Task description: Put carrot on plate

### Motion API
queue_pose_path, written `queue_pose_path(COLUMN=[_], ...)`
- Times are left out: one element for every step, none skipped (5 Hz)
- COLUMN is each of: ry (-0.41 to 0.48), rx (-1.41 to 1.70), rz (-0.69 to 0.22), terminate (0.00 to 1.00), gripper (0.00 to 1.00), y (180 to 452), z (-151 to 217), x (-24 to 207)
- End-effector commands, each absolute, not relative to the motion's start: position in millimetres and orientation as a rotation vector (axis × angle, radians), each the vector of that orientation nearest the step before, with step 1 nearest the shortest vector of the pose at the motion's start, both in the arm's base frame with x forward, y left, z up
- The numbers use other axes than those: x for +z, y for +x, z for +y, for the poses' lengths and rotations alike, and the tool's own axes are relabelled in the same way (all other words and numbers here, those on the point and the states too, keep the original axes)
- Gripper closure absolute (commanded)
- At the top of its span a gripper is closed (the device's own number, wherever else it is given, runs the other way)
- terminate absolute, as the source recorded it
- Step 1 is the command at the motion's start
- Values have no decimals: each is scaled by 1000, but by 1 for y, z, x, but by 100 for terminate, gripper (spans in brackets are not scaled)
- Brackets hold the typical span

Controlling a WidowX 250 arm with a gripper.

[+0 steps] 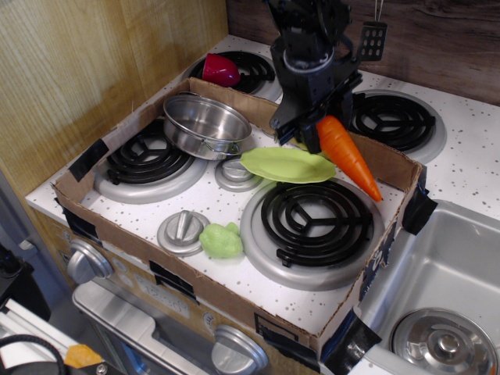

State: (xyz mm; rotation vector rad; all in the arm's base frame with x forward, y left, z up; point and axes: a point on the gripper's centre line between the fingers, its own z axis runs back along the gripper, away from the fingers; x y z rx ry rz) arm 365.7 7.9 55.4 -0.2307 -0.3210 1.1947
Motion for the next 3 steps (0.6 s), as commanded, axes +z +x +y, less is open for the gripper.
queue_pose_path(ry=[-232, -254, -259], rx=[1140, 1137, 1121], rz=[-463, -496, -496], terminate=[0, 0, 0], gripper=[100, 100, 0], y=[382, 377, 373], z=[45, 53, 51], x=[70, 65, 64])
